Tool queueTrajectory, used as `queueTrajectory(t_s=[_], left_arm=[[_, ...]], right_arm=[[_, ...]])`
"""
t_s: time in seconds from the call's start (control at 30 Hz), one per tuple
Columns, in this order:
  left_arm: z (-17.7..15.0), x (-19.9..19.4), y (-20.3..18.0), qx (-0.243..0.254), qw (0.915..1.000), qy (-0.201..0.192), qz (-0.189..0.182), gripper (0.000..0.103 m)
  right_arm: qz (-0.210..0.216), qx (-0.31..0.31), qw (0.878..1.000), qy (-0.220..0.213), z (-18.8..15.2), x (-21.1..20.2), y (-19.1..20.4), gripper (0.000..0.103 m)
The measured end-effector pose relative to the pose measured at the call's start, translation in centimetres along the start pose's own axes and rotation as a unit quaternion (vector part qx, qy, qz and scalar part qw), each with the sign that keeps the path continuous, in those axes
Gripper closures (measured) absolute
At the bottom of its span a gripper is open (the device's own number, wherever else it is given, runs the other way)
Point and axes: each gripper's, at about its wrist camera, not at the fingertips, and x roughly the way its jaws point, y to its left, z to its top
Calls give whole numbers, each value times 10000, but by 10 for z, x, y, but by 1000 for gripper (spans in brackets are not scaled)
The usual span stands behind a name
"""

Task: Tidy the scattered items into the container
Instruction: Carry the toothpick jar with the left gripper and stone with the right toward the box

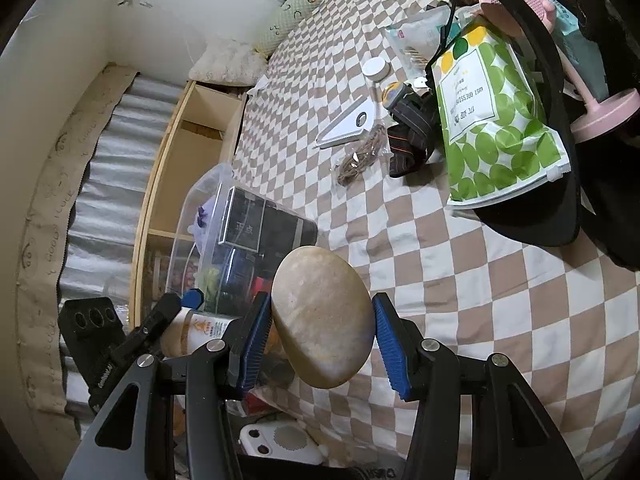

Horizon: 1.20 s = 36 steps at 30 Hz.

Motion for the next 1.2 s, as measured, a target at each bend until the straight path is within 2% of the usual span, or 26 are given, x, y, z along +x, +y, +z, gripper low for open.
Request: queueTrajectory(t_s=[0.47, 0.73, 1.0, 1.2], left_arm=[[6, -9, -5, 9, 9999, -143, 2, 55], [21, -62, 13, -227, 9970, -742, -61, 55], [19, -116, 64, -779, 9884, -1254, 351, 55], [9, -145, 91, -909, 9815, -1464, 834, 55]], right_arm=[[-25, 102, 9999, 39, 4, 1, -6, 51], [1, 126, 9999, 43, 6, 2, -5, 51], [73, 102, 9998, 133, 6, 13, 4, 51], [132, 7, 9993, 343, 3, 31, 16, 51]])
